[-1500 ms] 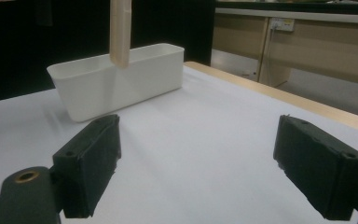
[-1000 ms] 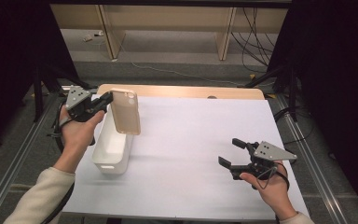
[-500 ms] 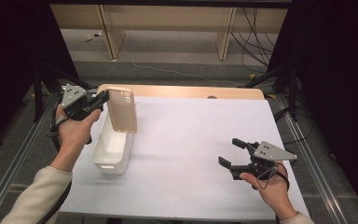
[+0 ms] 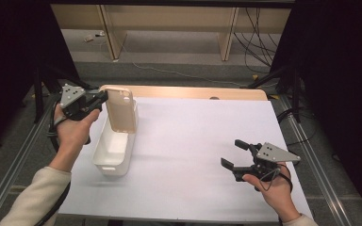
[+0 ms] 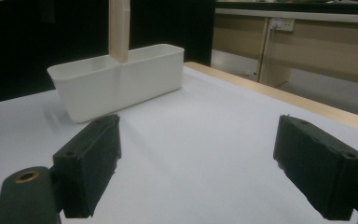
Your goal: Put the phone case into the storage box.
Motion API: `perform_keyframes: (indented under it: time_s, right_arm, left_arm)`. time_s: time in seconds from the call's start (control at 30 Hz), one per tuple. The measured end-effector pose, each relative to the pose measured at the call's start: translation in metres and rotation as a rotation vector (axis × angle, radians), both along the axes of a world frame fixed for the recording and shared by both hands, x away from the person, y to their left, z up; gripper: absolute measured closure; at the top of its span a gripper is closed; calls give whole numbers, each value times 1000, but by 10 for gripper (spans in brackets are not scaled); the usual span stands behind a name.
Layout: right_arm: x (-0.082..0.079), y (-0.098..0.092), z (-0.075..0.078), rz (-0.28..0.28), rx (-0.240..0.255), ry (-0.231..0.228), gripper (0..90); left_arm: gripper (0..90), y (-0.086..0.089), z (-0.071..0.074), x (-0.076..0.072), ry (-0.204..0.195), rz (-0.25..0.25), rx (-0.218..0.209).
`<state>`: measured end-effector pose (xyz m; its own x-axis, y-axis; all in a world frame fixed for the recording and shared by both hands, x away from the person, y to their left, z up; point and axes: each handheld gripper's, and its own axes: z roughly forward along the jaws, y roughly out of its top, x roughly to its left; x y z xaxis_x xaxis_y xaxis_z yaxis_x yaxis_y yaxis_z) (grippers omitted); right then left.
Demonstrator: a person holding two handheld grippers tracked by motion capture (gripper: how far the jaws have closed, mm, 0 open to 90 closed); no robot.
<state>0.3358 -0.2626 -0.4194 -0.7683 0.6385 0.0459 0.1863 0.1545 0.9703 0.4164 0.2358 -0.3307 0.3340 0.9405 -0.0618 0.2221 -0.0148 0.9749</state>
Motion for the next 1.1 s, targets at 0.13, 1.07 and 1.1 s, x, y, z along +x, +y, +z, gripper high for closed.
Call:
perform_keyframes:
  time_s: [0.13, 1.07, 1.1]
  right_arm:
    - [0, 0, 0, 6, 2, 8, 162]
    - [0, 0, 0, 11, 8, 7, 162]
    - [0, 0, 0, 10, 8, 7, 162]
  left_arm:
    - [866, 2, 0, 1, -3, 2, 4]
    - [866, 10, 1, 8, -10, 27, 13]
    - [866, 10, 1, 8, -11, 28, 14]
